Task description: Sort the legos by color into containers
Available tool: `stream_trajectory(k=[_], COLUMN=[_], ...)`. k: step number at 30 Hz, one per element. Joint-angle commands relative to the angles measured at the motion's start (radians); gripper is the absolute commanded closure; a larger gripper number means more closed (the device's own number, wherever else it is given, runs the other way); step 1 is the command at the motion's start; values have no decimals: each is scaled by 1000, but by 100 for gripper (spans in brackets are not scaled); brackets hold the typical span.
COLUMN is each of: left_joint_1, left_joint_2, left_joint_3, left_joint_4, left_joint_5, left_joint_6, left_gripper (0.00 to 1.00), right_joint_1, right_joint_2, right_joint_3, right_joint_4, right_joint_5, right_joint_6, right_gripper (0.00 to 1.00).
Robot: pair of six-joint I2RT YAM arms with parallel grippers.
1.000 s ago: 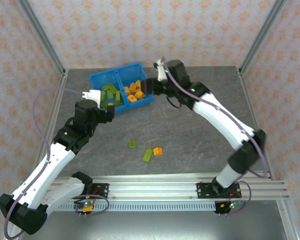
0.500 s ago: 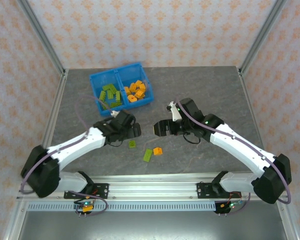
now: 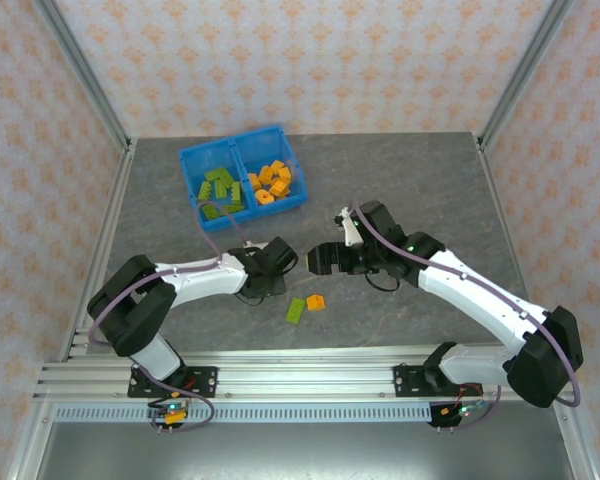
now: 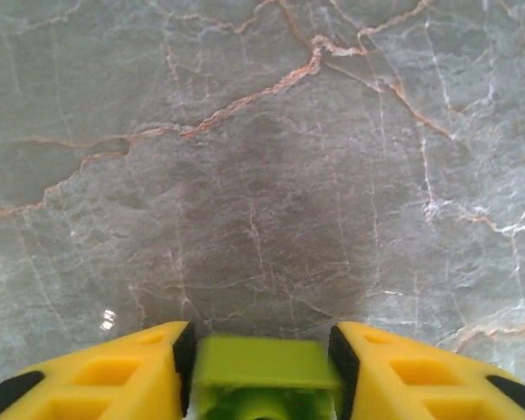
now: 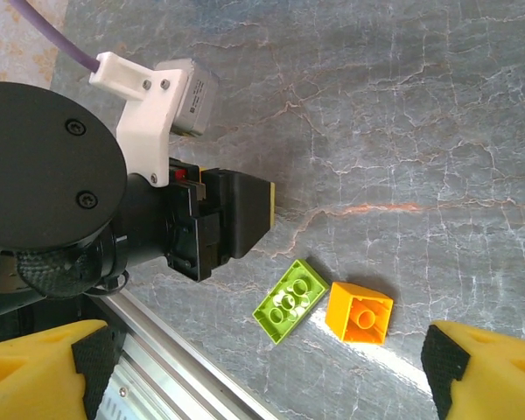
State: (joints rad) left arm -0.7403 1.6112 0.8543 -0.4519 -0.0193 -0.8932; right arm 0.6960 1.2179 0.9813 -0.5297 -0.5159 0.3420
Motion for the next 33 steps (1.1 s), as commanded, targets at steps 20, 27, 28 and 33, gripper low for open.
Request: stream_trajectory(k=[20,27,28,33], left_joint_1=[228,411,436,546], left_joint_2=[-190,-17,16,182], left_joint_3=[296,486,510,628], left_joint_4=[-130,-66,-56,-44], left_joint_5=[-440,-442,-431,-325], left_joint_6=[309,417,418,421], left_gripper=[71,71,71,71], right_joint_1=[27,36,37,42], right_joint_2=[-102,-121,-122,-142], right_joint_3=[-27,-55,-58,-75], right_joint_4=[67,68,68,37], right_joint_5=[-18,13,14,59], right_joint_6=[13,33,36,41], right_gripper=[8,8,8,8])
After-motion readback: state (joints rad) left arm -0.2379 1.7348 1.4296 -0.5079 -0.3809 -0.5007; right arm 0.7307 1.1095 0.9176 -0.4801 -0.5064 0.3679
